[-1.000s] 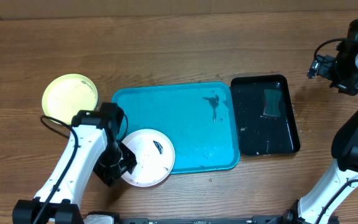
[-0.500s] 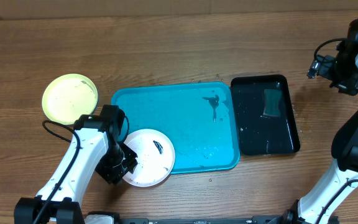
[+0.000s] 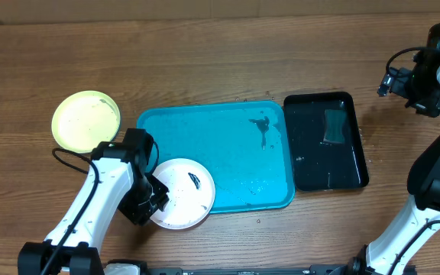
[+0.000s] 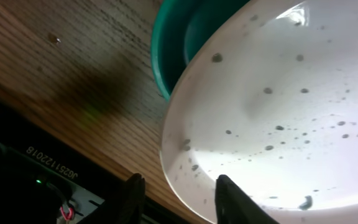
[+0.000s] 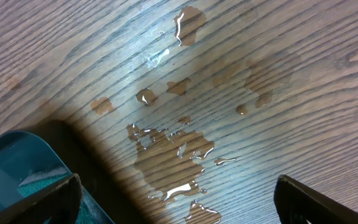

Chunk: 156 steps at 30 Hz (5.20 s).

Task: Clean dirty plates on tray and stack at the side
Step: 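Grasp the white speckled plate rim with left gripper, then drag the white speckled plate to tray center with left gripper, then reach right gripper into black tray and grasp the green sponge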

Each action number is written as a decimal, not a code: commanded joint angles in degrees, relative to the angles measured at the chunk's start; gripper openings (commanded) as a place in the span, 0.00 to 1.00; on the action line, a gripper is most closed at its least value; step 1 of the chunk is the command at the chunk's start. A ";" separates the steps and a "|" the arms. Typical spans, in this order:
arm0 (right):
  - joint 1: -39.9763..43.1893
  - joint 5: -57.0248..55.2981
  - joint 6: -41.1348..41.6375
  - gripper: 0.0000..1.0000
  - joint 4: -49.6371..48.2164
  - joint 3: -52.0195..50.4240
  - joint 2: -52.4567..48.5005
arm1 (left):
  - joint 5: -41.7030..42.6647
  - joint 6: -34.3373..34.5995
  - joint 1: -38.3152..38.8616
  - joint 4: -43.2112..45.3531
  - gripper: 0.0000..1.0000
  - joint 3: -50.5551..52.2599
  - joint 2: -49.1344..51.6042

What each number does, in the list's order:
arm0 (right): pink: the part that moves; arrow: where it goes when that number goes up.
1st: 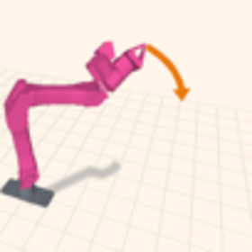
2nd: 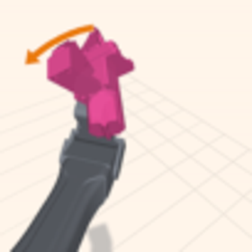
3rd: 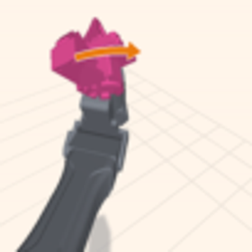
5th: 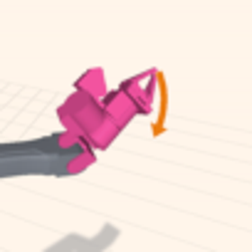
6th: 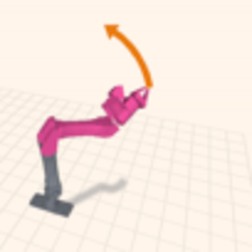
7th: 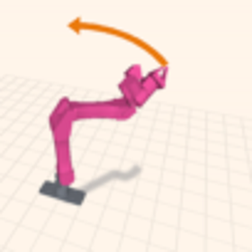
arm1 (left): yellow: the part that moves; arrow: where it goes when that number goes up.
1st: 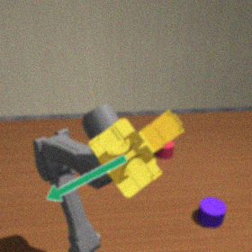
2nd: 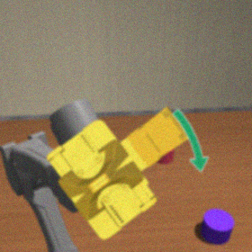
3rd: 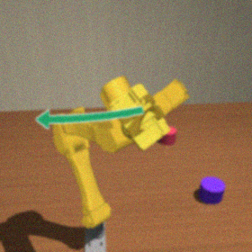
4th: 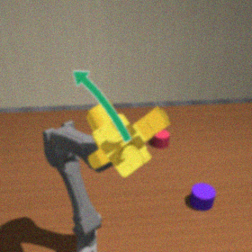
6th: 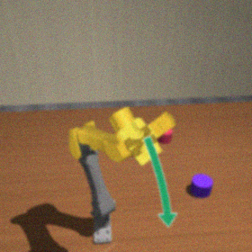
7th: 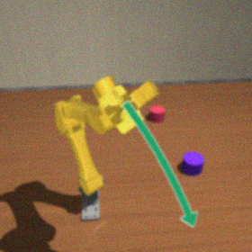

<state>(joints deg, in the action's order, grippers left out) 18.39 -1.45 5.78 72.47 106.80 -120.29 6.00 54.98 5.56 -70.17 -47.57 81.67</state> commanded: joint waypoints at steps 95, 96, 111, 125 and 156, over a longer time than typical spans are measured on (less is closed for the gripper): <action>0.11 0.24 0.24 1.00 -0.39 0.04 1.22 | -9.44 -16.61 14.27 23.50 0.46 -12.57 13.44; 0.11 0.24 0.26 1.00 -0.39 0.04 1.22 | -9.44 -16.63 14.29 24.13 0.45 -12.57 14.38; 0.11 0.24 0.26 1.00 -0.39 0.04 1.22 | -8.96 -19.98 14.29 29.86 0.04 -12.57 19.91; 0.11 1.95 0.50 1.00 -0.79 0.04 1.22 | -5.79 -29.51 14.29 32.98 0.07 -12.57 19.91; -21.88 -3.72 0.31 0.62 11.30 0.02 1.25 | -5.99 -29.22 14.36 33.31 0.19 -12.09 19.93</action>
<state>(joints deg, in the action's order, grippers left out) -2.13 1.56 5.98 84.71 106.80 -120.29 -0.43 26.74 19.79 -36.97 -60.25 101.16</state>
